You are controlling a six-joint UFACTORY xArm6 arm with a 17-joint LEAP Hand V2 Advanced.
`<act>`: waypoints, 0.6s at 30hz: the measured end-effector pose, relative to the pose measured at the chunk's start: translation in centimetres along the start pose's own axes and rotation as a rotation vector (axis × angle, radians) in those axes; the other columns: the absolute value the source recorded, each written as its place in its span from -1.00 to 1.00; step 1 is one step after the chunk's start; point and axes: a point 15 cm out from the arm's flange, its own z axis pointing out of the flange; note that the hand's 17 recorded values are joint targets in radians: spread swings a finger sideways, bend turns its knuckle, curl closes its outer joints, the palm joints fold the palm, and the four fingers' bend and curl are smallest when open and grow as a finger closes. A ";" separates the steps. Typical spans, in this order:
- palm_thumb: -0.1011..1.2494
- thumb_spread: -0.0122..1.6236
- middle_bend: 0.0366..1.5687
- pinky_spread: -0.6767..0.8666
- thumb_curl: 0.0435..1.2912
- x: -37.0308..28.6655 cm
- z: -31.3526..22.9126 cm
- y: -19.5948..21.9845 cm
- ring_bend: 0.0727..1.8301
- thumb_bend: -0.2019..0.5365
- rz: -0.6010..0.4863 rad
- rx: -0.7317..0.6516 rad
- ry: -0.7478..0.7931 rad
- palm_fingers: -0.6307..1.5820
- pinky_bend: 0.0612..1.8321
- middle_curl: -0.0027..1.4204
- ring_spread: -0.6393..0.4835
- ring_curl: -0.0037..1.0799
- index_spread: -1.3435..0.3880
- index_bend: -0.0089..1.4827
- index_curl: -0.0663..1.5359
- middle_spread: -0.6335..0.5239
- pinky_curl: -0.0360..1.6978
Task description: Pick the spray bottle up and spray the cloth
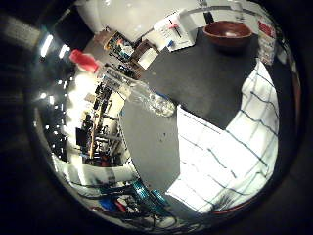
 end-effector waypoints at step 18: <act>0.17 0.35 -0.79 0.43 -0.51 1.7 -9.2 11.7 -0.87 -0.51 0.195 -0.058 0.271 -0.29 -0.84 -0.51 0.48 -0.54 0.27 -0.76 -0.52 0.27 -0.58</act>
